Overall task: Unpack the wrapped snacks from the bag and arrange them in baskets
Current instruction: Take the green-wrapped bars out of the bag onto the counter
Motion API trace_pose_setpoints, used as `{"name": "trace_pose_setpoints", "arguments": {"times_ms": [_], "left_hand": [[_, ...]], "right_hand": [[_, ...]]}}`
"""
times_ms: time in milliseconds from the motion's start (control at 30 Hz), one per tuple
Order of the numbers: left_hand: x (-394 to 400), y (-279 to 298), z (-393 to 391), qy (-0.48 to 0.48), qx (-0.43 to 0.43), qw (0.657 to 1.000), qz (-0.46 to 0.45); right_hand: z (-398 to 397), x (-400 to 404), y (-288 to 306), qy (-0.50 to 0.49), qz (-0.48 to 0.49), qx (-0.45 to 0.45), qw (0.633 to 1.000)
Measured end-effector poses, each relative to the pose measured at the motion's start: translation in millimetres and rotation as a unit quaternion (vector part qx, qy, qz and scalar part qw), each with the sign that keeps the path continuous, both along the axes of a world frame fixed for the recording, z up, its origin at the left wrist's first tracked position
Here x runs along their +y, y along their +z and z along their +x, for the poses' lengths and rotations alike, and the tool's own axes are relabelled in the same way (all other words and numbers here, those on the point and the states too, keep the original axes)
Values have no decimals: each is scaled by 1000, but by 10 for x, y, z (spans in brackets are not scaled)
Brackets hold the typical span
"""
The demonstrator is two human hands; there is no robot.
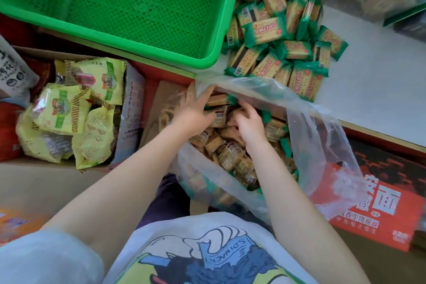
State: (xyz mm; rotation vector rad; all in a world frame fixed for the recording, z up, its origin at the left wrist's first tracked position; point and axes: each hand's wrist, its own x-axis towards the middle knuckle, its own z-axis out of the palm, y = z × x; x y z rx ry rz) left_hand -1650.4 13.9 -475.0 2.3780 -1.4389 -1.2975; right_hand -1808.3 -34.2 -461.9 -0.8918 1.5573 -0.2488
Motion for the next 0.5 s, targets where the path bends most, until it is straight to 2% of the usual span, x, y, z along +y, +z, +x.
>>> {"name": "trace_pose_setpoints", "arguments": {"times_ms": [167, 267, 500], "left_hand": [[-61, -45, -6, 21, 26, 999, -13], [-68, -122, 2, 42, 59, 997, -16], [-41, -180, 46, 43, 72, 996, -24]], "right_hand": [[150, -123, -206, 51, 9, 13, 999], [180, -88, -296, 38, 18, 1, 999], [207, -31, -419, -29, -17, 28, 999]]}}
